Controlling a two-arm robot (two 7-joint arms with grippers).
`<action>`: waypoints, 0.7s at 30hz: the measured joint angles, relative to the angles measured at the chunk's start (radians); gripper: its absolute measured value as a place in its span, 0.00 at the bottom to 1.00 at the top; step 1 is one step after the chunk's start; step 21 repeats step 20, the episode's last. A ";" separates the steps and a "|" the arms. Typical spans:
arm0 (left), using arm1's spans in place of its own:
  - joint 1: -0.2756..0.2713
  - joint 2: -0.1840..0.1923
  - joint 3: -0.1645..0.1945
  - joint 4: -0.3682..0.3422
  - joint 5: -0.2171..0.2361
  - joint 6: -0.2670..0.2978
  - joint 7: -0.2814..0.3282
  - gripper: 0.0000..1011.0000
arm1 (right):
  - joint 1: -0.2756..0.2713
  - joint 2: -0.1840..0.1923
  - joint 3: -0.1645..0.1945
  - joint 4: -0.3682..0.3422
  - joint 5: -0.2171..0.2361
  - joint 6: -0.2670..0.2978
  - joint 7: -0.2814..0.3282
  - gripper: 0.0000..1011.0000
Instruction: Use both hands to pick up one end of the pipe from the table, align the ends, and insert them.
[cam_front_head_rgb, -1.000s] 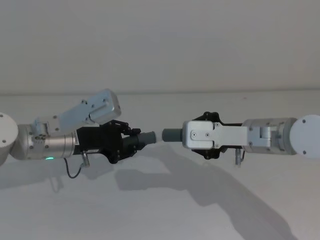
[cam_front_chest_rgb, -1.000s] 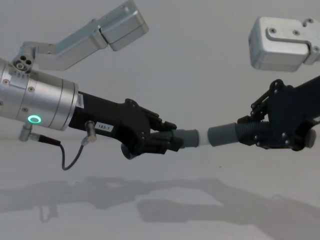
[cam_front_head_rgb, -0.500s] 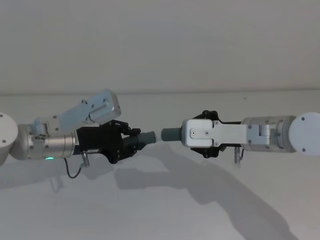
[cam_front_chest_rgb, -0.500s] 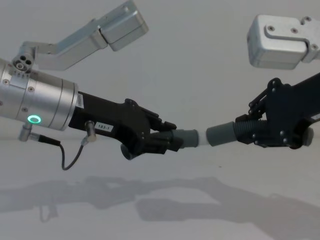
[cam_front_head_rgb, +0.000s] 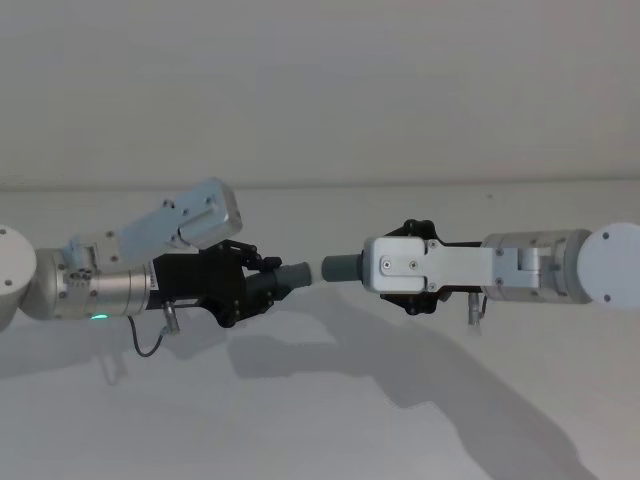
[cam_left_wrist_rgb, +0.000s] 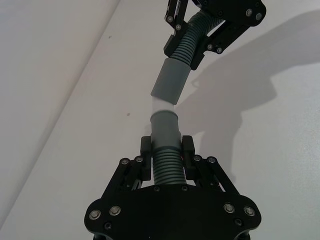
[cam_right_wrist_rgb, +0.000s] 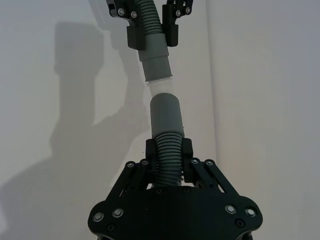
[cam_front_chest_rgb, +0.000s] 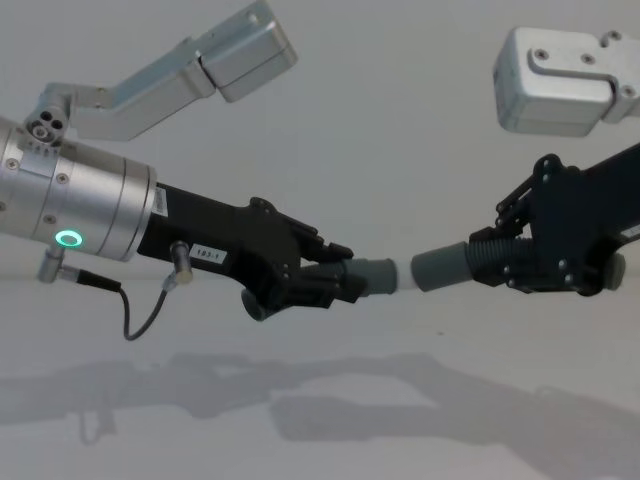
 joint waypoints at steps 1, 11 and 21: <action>0.000 0.000 0.000 0.000 0.000 0.000 0.000 0.32 | 0.000 0.000 0.000 0.000 0.000 0.000 0.000 0.25; 0.000 0.000 0.000 0.000 0.000 0.000 0.000 0.32 | 0.001 -0.001 -0.001 0.001 0.001 -0.001 0.000 0.25; 0.000 0.000 0.000 0.000 0.000 0.000 0.000 0.32 | 0.002 -0.001 -0.001 0.002 0.001 -0.002 0.000 0.25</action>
